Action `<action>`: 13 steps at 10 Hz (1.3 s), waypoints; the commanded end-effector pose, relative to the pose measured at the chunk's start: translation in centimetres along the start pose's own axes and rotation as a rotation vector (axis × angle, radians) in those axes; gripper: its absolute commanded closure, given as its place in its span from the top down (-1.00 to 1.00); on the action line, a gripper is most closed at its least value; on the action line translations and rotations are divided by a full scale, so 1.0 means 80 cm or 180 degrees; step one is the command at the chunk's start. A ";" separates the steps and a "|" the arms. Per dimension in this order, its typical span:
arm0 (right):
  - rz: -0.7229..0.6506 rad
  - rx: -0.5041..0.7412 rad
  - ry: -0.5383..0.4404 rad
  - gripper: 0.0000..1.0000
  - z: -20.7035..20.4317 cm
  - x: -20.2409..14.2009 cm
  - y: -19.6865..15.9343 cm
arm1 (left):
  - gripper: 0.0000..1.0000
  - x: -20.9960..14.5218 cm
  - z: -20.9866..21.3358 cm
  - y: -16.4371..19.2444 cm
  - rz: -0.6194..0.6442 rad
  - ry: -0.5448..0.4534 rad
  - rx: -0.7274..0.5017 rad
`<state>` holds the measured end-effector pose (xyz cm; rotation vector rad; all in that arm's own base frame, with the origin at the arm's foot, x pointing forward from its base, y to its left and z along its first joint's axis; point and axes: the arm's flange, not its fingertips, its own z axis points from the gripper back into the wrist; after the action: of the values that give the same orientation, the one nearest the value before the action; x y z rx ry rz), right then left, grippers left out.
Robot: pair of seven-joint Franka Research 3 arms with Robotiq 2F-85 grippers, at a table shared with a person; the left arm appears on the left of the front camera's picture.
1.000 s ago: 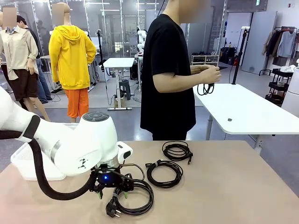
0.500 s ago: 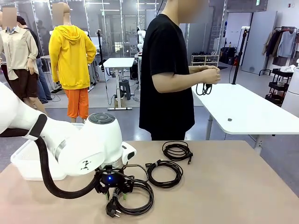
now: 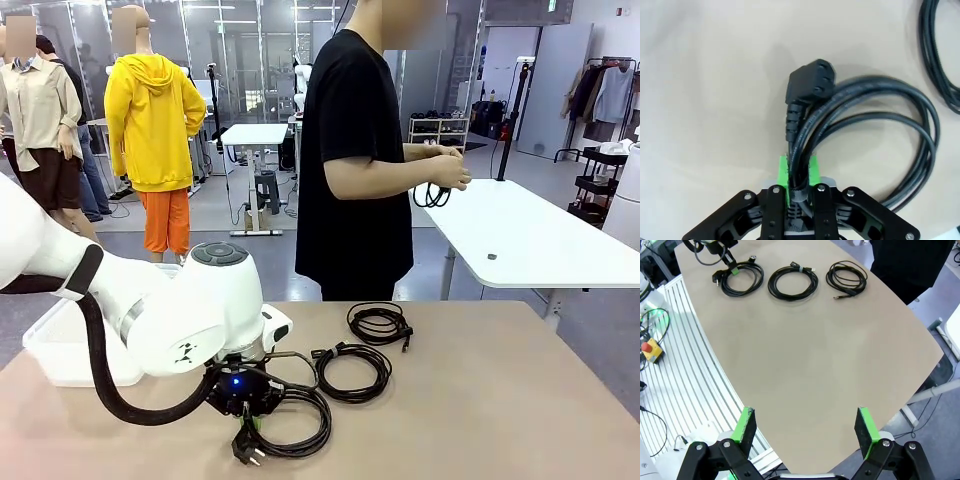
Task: Organize and store the cables.
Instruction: Place the Power Cable into the Organizing box.
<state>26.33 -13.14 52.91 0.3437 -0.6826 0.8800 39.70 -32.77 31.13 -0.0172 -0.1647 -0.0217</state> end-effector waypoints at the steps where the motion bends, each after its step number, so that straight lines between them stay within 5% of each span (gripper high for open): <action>1: 0.0024 -0.0014 -0.0004 1.00 -0.001 0.001 -0.002 | -1.00 0.004 0.031 -0.002 -0.0020 -0.0098 0.0021; 6: 0.0024 -0.0014 -0.0004 1.00 -0.001 0.001 -0.002 | -0.86 0.007 0.199 0.037 -0.0508 -0.0100 -0.0082; 13: 0.0024 -0.0014 -0.0004 1.00 -0.001 0.001 -0.002 | -0.86 0.004 0.222 0.038 -0.0500 -0.0210 -0.0074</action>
<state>26.38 -13.03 52.92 0.3414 -0.6788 0.8791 37.23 -29.29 48.41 -0.0177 -0.2299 -0.1913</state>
